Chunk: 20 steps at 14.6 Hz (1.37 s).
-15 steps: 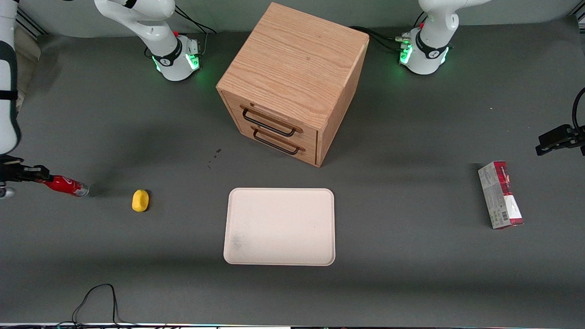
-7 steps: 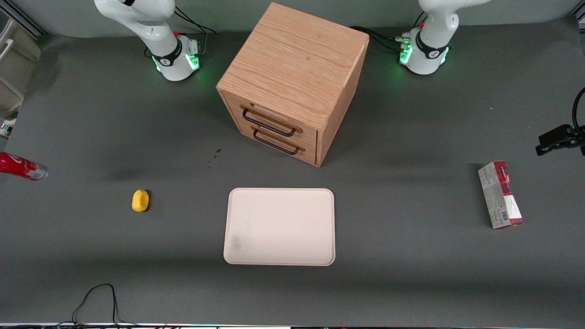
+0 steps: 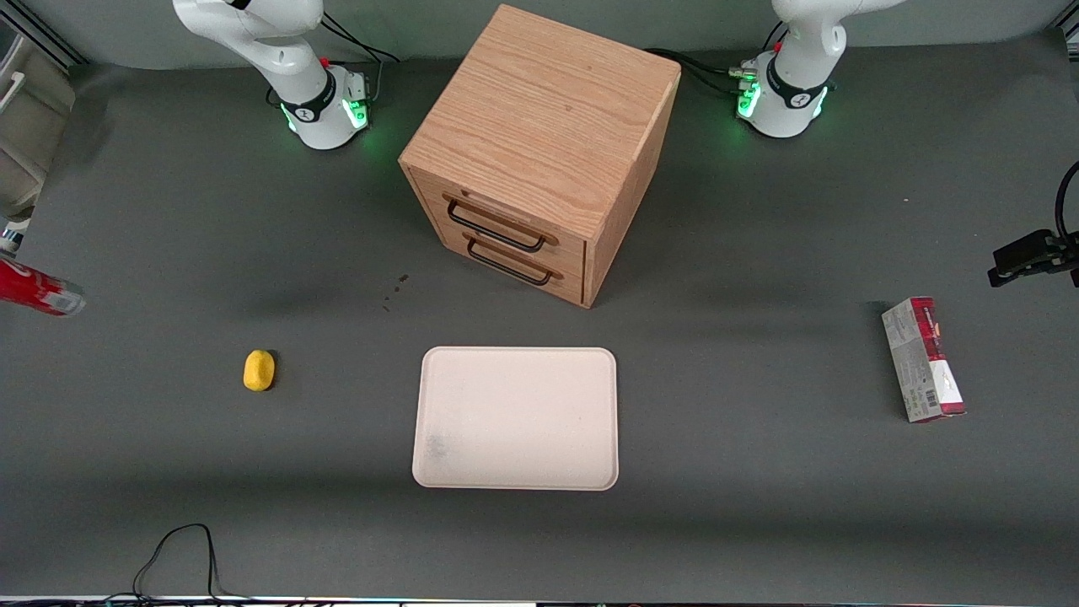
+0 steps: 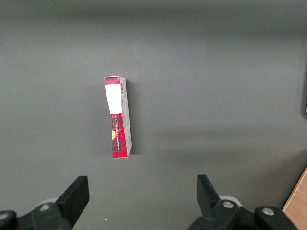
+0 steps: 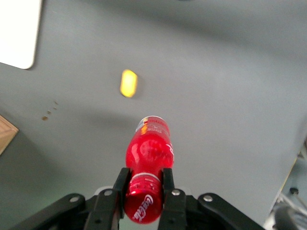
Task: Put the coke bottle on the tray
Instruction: 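Lift the held bottle up off the table, then carry the bottle over the cream tray with the right gripper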
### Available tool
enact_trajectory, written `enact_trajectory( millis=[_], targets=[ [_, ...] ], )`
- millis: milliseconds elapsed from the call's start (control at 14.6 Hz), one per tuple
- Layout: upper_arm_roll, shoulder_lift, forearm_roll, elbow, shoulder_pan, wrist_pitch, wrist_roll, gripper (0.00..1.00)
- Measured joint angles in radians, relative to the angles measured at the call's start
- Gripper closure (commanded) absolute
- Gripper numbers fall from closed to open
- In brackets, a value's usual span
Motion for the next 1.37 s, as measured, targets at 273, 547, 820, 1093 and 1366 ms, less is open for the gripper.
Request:
enact_trajectory(
  millis=[273, 547, 820, 1093, 1366],
  targets=[
    [0.170, 0.074, -0.002, 0.076, 0.115, 0.036, 0.192, 1.00],
    [0.346, 0.192, -0.016, 0.175, 0.162, 0.062, 0.411, 1.00],
    [0.360, 0.265, -0.076, 0.204, 0.341, 0.125, 0.568, 1.00],
    [0.360, 0.315, -0.086, 0.230, 0.418, 0.173, 0.656, 1.00],
    [0.354, 0.392, -0.086, 0.277, 0.404, 0.249, 0.656, 1.00]
  ],
)
